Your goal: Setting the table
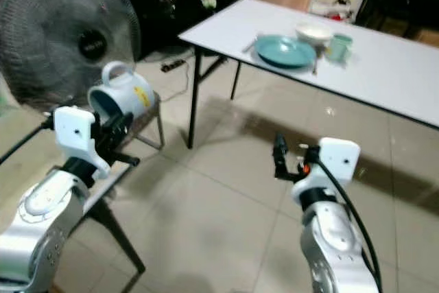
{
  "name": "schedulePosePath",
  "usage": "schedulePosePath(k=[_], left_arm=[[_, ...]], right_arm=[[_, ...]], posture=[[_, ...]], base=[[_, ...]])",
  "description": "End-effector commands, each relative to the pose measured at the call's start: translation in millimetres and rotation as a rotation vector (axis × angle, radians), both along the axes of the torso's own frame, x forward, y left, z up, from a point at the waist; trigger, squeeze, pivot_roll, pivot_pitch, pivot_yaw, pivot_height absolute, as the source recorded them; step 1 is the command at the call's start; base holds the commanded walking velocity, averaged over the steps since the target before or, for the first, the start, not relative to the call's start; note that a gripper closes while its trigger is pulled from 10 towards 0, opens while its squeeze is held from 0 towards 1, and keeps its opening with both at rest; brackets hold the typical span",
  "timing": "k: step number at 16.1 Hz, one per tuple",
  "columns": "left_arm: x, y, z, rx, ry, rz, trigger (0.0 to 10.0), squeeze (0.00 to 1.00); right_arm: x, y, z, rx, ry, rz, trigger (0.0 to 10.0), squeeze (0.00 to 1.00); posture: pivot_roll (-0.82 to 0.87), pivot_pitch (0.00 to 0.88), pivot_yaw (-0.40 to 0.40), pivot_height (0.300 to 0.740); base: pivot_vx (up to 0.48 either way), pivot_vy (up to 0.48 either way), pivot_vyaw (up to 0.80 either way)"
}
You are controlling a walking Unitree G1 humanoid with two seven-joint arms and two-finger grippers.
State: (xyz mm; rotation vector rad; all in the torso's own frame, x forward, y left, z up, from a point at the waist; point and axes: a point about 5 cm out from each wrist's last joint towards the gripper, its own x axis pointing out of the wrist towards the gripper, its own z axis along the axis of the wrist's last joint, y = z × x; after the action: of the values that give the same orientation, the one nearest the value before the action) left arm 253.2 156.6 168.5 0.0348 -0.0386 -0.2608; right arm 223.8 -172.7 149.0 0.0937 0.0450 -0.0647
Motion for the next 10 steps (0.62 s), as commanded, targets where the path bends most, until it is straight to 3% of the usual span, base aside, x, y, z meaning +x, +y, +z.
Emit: schedulePosePath(k=[1,4,7,10], left_arm=[[1.0,-10.2,5,0.004,-0.022,-0.047,10.0,0.00],[-1.3,-14.5,4,-0.017,-0.023,-0.087,10.0,0.00],[-0.2,-18.0,5,-0.006,-0.034,-0.111,10.0,0.00],[0.1,-23.9,3,0.041,-0.039,-0.145,10.0,0.00]], right_arm=[[-3.8,-10.3,-2,-0.062,0.018,-0.053,10.0,0.00],[-5.8,-13.1,-1,-0.040,0.014,-0.050,10.0,0.00],[-7.6,-15.8,-1,-0.031,0.003,-0.073,10.0,0.00],[-8.5,-22.8,-3,-0.002,0.013,-0.095,10.0,0.00]], posture=[[0.02,0.000,-0.031,0.740],[0.01,0.000,-0.038,0.740],[0.01,0.000,-0.039,0.740],[0.01,0.000,-0.042,0.740]], base=[[0.000,0.000,-0.77],[0.000,0.000,-0.78],[0.307,0.000,-0.78],[0.399,0.000,0.00]])
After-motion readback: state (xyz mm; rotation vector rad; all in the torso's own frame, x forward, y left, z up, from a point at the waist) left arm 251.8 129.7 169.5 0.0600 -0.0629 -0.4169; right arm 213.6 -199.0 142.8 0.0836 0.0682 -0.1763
